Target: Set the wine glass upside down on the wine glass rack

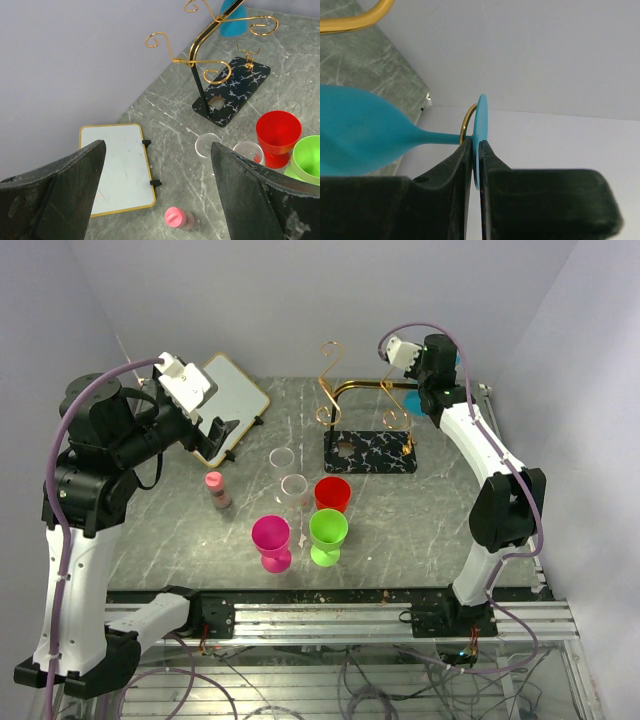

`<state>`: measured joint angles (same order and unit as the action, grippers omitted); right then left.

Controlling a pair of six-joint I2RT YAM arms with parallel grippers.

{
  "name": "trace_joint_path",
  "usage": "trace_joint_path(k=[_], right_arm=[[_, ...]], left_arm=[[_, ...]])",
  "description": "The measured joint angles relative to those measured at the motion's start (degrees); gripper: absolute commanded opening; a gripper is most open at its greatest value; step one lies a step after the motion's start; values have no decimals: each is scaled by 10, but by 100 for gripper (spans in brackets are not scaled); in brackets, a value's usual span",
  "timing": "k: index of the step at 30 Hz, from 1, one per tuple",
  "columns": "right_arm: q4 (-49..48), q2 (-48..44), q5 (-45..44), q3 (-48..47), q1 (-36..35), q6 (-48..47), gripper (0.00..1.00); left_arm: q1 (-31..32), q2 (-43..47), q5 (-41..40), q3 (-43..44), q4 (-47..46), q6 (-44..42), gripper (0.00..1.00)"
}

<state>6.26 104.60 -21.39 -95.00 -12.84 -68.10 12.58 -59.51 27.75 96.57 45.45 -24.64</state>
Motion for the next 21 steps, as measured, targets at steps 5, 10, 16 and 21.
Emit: trace_joint_path(k=[5,10,16,21], right_arm=[[12,0,0,0,0,6,12],[20,-1,2,3,0,16,17],[41,-7,19,3,0,37,25],[64,-19,38,-1,-2,62,32]], left_arm=[[0,2,0,-1,0,0,96],[0,5,0,-6,0,0,97],[0,6,0,-14,2,-5,97],[0,6,-1,-20,3,-7,96]])
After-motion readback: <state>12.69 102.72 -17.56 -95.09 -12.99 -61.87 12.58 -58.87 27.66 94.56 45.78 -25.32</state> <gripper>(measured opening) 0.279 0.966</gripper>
